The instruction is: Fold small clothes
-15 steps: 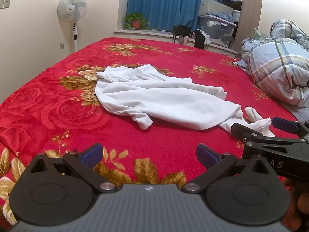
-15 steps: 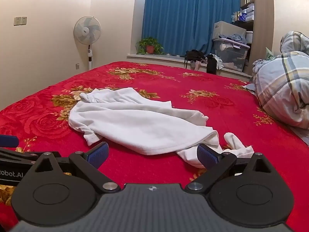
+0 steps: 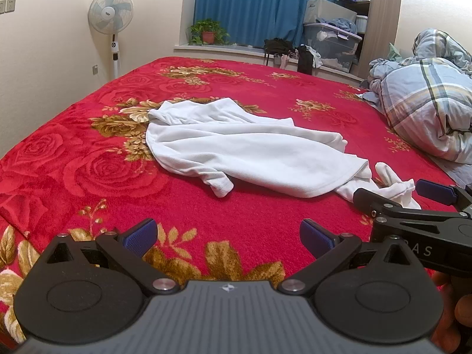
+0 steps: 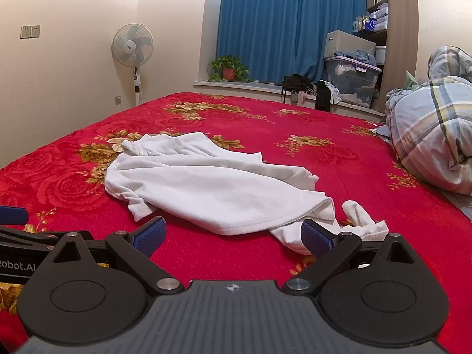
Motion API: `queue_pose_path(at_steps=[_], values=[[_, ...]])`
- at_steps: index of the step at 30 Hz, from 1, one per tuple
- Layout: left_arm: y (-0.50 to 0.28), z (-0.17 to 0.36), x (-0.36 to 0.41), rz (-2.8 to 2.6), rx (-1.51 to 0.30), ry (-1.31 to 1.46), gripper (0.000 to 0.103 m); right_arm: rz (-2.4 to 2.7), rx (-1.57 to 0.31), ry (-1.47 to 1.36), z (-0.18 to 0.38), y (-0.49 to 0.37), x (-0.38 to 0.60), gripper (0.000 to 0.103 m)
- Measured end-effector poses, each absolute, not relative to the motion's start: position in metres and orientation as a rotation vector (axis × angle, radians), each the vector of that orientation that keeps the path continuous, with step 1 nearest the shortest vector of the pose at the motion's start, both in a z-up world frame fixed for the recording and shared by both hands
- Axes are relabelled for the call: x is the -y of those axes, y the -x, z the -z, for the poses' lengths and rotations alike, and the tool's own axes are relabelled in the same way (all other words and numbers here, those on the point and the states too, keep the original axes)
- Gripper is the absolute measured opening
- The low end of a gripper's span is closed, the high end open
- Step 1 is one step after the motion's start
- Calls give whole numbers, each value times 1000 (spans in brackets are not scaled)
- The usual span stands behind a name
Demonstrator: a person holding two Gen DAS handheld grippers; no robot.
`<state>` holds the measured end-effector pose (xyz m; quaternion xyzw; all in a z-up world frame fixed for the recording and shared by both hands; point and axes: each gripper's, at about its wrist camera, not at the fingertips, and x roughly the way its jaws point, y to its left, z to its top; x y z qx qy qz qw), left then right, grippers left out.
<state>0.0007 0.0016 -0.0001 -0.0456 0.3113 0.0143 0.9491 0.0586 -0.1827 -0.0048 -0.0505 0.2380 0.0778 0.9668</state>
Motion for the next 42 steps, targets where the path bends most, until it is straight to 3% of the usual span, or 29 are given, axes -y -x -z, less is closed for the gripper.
queue_pose_path(at_steps=[30, 34, 36, 37, 39, 41, 42], values=[[1, 2, -3, -22, -628, 91, 102, -158, -480, 101, -2, -57, 188, 97], [4, 0, -6, -11, -616, 77, 97, -132, -450, 78, 3, -58, 189, 94], [4, 2, -8, -7, -612, 82, 91, -104, -438, 74, 3, -58, 194, 90], [5, 2, -6, -5, -589, 92, 84, -82, -414, 60, -3, -58, 202, 88], [6, 2, -9, 9, -567, 100, 66, -62, -365, -10, -10, -62, 212, 83], [3, 3, -13, 40, -566, 121, 39, -55, -332, -70, -20, -67, 227, 74], [-1, 3, -16, 52, -584, 129, 35, -46, -330, -86, -25, -72, 234, 66]])
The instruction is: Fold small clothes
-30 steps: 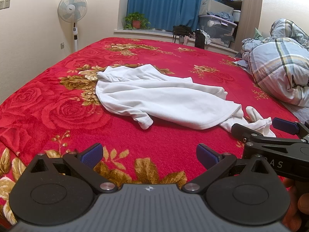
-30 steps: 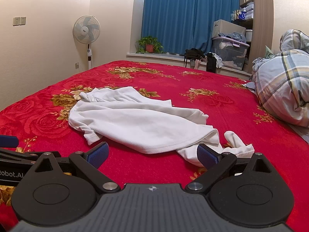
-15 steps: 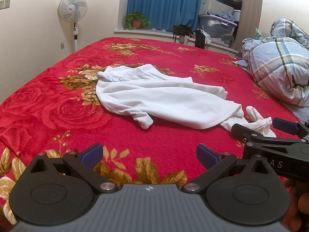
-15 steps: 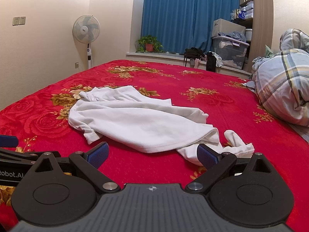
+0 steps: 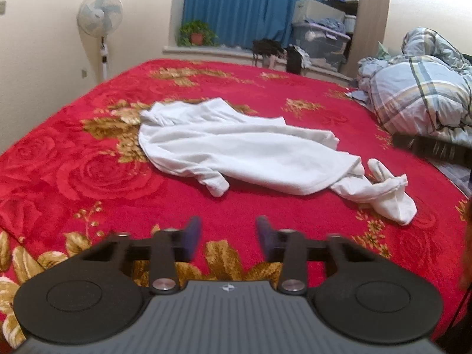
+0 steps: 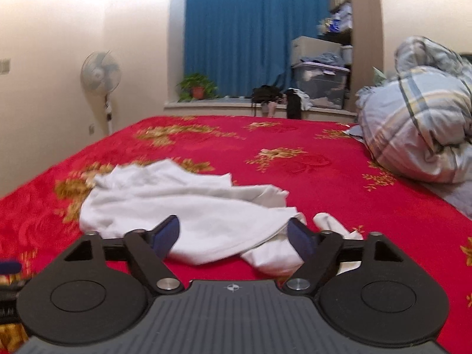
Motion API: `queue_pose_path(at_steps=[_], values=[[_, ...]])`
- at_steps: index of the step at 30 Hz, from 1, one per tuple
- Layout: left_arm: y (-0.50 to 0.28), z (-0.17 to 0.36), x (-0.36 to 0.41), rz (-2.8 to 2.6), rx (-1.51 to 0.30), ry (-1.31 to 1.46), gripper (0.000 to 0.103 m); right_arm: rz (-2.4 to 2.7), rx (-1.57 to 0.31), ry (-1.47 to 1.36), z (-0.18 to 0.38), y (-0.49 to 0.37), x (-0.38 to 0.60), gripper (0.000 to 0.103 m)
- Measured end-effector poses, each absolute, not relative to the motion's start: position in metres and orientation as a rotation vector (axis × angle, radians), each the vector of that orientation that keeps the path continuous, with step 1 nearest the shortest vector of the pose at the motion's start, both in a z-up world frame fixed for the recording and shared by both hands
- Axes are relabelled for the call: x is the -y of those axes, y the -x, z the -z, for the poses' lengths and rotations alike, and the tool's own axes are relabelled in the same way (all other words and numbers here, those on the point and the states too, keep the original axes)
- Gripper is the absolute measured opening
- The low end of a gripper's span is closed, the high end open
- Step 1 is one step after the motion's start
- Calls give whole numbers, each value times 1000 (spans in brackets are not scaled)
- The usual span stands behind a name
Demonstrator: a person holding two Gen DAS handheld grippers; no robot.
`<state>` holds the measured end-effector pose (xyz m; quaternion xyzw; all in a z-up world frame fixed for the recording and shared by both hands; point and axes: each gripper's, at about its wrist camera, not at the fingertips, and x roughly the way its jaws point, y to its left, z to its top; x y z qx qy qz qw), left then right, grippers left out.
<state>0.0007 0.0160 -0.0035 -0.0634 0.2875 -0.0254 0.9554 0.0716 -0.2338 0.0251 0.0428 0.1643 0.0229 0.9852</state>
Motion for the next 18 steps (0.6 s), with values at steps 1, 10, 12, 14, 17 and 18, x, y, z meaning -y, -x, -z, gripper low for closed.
queue_pose_path(at_steps=[1, 10, 12, 14, 17, 18], values=[[-6, 5, -19, 59, -621, 127, 24, -40, -333, -90, -31, -78, 242, 58], [-110, 38, -44, 26, -784, 278, 21, -40, -311, -110, -64, -151, 336, 39], [-134, 55, -49, -7, -810, 326, 32, -1, -389, -211, -55, -166, 353, 41], [-153, 69, -55, -48, -808, 365, 39, -12, -438, -327, -49, -177, 369, 41], [-173, 87, -64, -81, -820, 446, 49, -2, -490, -344, -40, -186, 372, 43], [-178, 91, -65, -98, -830, 457, 49, -7, -505, -339, -38, -190, 373, 45]])
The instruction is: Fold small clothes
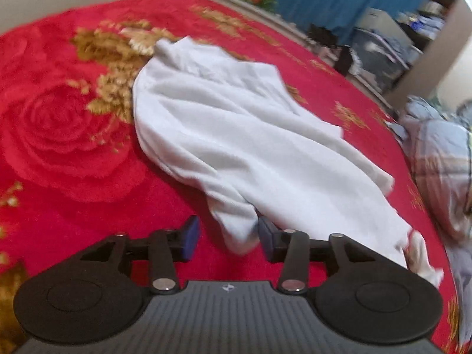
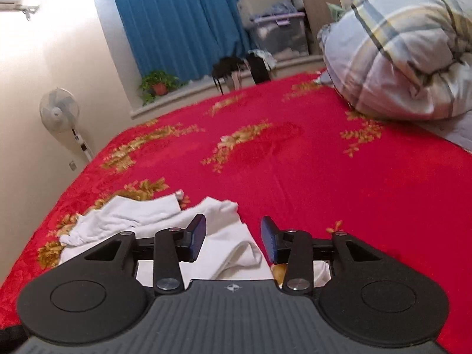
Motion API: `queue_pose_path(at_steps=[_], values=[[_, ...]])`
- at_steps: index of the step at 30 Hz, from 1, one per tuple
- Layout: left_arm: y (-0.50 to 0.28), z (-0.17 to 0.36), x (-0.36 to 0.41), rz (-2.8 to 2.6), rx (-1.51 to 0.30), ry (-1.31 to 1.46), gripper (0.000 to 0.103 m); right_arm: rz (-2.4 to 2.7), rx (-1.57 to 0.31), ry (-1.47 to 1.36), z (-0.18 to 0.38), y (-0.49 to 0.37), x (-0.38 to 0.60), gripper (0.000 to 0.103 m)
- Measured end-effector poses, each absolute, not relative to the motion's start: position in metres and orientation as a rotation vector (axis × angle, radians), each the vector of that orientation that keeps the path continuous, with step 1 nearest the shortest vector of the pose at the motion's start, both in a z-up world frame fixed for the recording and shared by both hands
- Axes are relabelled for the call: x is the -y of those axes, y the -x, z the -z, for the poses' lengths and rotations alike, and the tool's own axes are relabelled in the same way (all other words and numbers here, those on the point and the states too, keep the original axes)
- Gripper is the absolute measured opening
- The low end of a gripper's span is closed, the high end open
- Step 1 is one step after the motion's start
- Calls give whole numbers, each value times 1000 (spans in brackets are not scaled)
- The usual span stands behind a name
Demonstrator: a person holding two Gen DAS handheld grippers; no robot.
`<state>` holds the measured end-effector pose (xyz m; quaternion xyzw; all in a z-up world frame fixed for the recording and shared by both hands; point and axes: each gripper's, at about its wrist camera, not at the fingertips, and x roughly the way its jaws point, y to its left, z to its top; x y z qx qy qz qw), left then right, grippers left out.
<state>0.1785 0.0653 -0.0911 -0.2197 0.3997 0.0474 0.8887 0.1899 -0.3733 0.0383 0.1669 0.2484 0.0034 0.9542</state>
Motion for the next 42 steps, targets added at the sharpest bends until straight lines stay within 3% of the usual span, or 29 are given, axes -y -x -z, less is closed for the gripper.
queue_pose_path(at_steps=[2, 3, 4, 11, 15, 22, 29, 34, 35, 36, 37, 42], values=[[-189, 92, -65, -95, -823, 456, 45, -22, -538, -341, -31, -196, 367, 49], [-195, 89, -65, -76, -820, 440, 21, -23, -545, -336, -30, -199, 365, 50], [-199, 87, -65, -55, -838, 405, 9, -20, -552, -334, -28, -202, 364, 51], [-149, 7, -104, 64, -855, 171, 7, -6, -583, -351, -23, -213, 364, 51], [-94, -34, -163, 49, -823, 180, 6, -17, -581, -327, -25, -210, 356, 51], [-73, 11, -229, -54, -1024, 287, 7, -54, -660, -310, -8, -218, 335, 51], [-82, 9, -221, -6, -989, 301, 8, -223, -890, -369, 40, -246, 298, 51], [-88, 22, -218, -1, -983, 302, 10, -300, -897, -335, 51, -243, 276, 52], [-87, 24, -219, -4, -986, 296, 10, -307, -899, -312, 51, -242, 273, 50], [-88, 25, -219, -8, -991, 291, 9, -313, -896, -295, 51, -241, 271, 36], [-89, 28, -219, -9, -987, 288, 9, -321, -896, -285, 50, -240, 270, 13], [-69, 4, -222, 49, -871, 308, 6, -331, -780, -343, 18, -214, 288, 9]])
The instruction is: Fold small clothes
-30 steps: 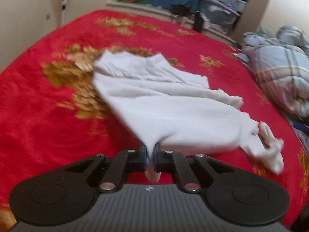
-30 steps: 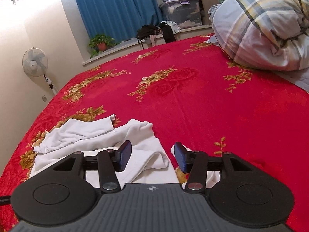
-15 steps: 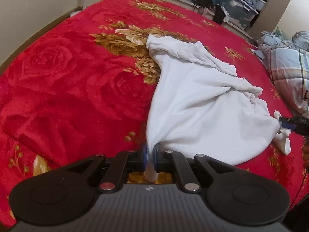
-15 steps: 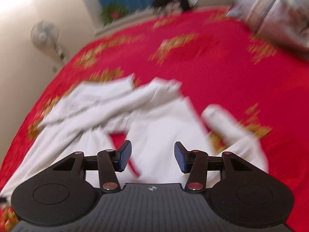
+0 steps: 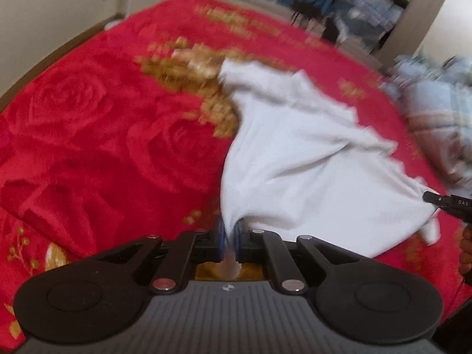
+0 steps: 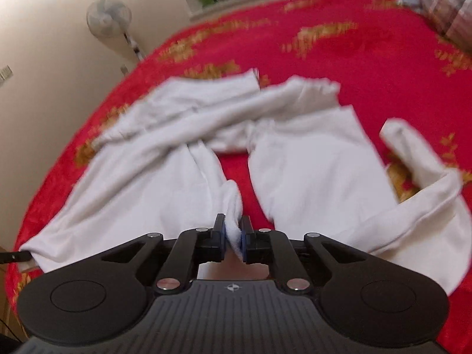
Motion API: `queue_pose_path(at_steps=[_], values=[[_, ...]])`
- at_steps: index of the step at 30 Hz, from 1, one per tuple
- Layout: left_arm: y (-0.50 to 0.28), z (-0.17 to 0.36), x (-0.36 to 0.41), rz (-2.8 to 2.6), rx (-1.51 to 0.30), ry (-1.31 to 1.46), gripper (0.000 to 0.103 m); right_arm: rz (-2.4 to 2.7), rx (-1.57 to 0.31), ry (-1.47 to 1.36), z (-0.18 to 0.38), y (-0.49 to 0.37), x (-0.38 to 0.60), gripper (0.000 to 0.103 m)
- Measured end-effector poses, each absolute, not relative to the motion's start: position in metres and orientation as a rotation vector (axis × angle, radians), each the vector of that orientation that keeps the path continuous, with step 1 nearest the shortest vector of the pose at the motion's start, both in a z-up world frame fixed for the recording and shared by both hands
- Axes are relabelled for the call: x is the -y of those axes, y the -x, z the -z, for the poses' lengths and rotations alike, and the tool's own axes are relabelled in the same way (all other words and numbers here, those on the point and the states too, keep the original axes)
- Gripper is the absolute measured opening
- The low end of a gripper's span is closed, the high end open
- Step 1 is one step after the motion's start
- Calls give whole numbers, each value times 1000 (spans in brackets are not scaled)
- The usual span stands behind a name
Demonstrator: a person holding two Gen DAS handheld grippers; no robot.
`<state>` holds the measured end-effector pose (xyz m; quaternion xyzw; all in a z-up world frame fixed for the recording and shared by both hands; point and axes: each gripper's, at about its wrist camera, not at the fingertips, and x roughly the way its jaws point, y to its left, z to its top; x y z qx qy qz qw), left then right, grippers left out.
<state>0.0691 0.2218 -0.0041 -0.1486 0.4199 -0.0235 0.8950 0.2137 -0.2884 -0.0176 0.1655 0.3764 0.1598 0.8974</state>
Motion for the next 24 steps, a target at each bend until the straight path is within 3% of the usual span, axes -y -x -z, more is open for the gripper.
queue_pose_path(at_steps=[5, 8, 14, 17, 21, 24], values=[[-13, -38, -231, 201, -740, 373, 6, -370, -554, -469, -65, -141, 334, 7], [11, -36, -227, 298, -810, 298, 6, -378, -528, -471, -95, -92, 360, 7], [10, 2, -193, 366, -1040, 7, 7, -231, -1000, -218, -28, -70, 359, 8], [-5, 6, -194, 317, -1050, 23, 19, -189, -1047, -148, 1, -79, 354, 10], [-26, 11, -193, 277, -1054, 100, 34, -130, -985, -294, 22, -107, 374, 42], [-41, 27, -178, 269, -1121, 85, 37, -126, -1036, -350, 51, -129, 374, 43]])
